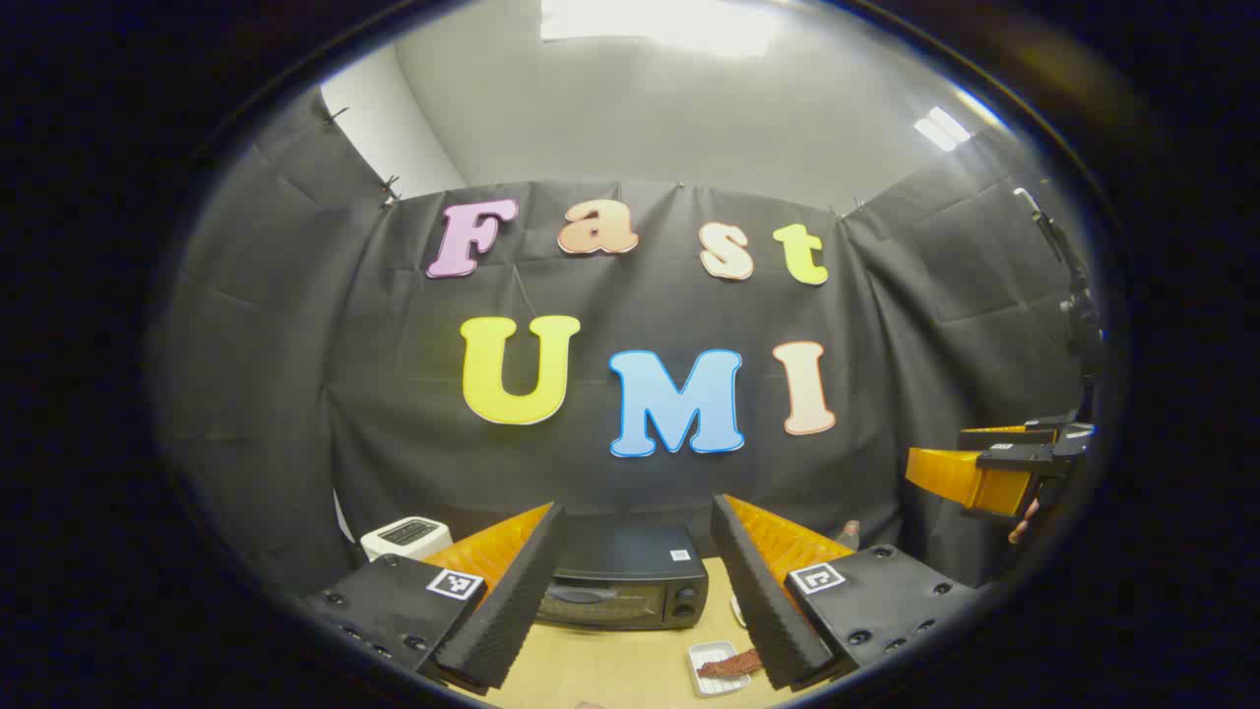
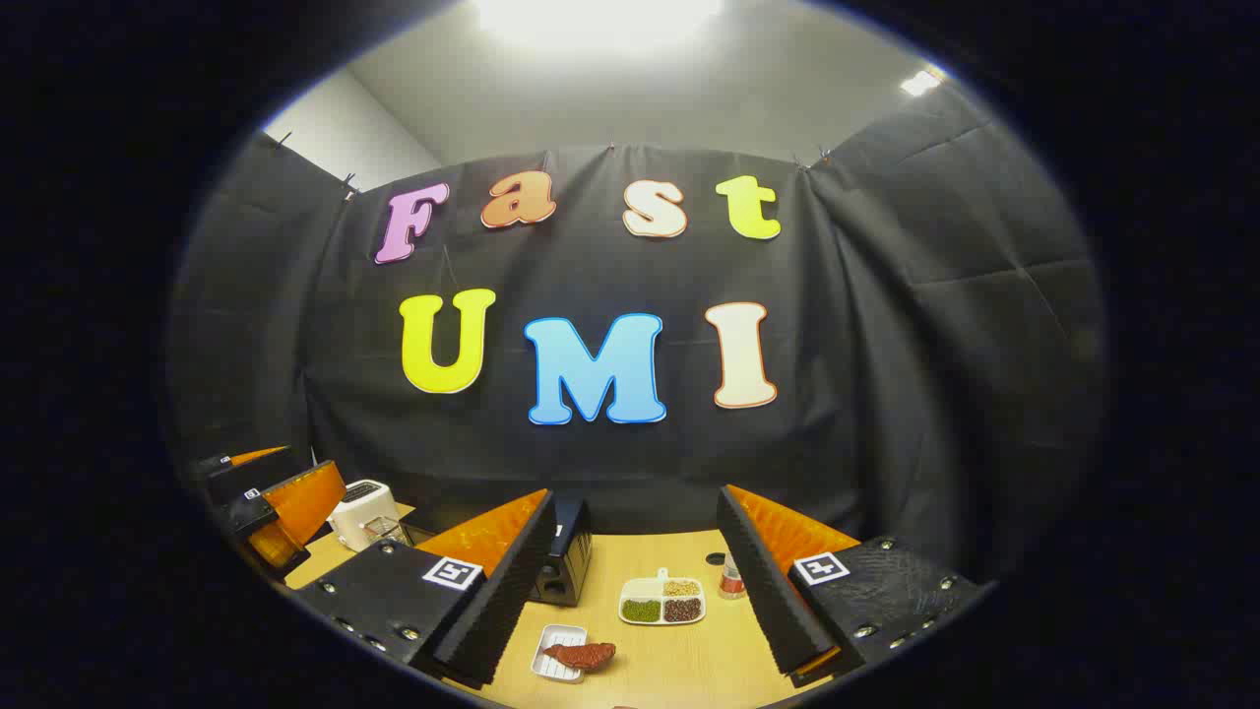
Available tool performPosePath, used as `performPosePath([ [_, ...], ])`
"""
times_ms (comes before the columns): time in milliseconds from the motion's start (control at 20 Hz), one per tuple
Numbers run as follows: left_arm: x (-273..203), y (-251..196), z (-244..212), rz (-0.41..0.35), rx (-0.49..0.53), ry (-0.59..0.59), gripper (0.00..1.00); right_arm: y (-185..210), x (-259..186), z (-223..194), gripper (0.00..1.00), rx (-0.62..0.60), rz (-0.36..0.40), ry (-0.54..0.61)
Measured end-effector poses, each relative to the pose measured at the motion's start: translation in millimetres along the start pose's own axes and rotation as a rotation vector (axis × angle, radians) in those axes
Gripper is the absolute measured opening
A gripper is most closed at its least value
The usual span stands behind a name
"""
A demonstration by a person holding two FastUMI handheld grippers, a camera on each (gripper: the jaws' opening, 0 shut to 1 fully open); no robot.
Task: Open the electric oven with the left hand, put the food in, and close the electric oven.
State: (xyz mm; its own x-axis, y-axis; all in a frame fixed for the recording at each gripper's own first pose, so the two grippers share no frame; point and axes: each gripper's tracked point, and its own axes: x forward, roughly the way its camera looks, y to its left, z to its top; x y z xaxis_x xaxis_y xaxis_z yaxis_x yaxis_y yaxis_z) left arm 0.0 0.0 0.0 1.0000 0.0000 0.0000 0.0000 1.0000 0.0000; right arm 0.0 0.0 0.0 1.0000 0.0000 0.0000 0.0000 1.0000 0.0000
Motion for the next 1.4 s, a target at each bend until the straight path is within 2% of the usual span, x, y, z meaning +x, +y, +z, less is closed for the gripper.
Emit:
performPosePath([
  [150,5.3,-2.3,0.6,-0.008,-0.022,0.003,1.00,0.8,5.5,6.1,0.99,0.012,0.023,-0.015],
  [200,8.0,-4.2,1.6,-0.020,-0.041,-0.007,0.93,-1.3,8.1,7.0,0.99,0.011,0.022,-0.016],
  [300,13.5,-13.3,1.9,-0.084,-0.078,0.001,0.97,-0.9,11.6,7.8,0.99,0.013,0.028,-0.013],
  [400,14.1,-11.4,-0.4,-0.107,-0.065,0.009,0.95,-3.0,16.2,9.5,0.99,0.014,0.027,-0.015],
  [450,15.3,-6.8,-1.7,-0.095,-0.051,0.012,0.93,-5.2,17.6,7.6,0.99,0.013,0.023,-0.015],
  [550,19.2,-1.7,-1.3,-0.071,-0.056,0.017,0.97,-6.7,20.4,4.7,0.99,0.009,0.016,-0.007],
  [650,23.7,-3.4,-3.3,-0.057,-0.056,0.020,0.93,-6.5,23.0,1.2,0.99,0.009,0.022,-0.002],
  [700,24.2,-2.1,-4.5,-0.049,-0.048,0.022,0.97,-5.6,25.1,-2.1,0.99,0.008,0.030,0.004],
  [850,36.8,-0.8,-13.1,-0.039,-0.022,0.031,0.97,-2.0,29.8,-13.4,0.99,0.018,0.054,0.028],
  [900,41.8,-0.5,-22.0,-0.041,-0.029,0.042,1.00,-2.5,31.1,-14.9,0.99,0.021,0.051,0.031],
  [1000,51.0,4.2,-41.8,-0.040,-0.050,0.072,0.97,-6.6,32.0,-17.3,0.99,0.025,0.022,0.031],
  [1050,53.7,9.7,-51.0,-0.034,-0.050,0.092,1.00,-4.3,31.8,-21.9,0.99,0.041,0.011,0.040],
  [1100,57.3,14.8,-60.8,-0.029,-0.048,0.104,0.97,-2.4,31.1,-27.1,0.99,0.061,0.000,0.053],
  [1350,97.9,35.1,-111.2,-0.042,-0.014,0.166,1.00,-1.2,34.4,-52.6,0.99,0.094,-0.065,0.107],
  [1400,106.6,38.4,-124.4,-0.043,-0.025,0.180,0.93,-4.0,35.9,-53.1,0.99,0.090,-0.083,0.103],
])
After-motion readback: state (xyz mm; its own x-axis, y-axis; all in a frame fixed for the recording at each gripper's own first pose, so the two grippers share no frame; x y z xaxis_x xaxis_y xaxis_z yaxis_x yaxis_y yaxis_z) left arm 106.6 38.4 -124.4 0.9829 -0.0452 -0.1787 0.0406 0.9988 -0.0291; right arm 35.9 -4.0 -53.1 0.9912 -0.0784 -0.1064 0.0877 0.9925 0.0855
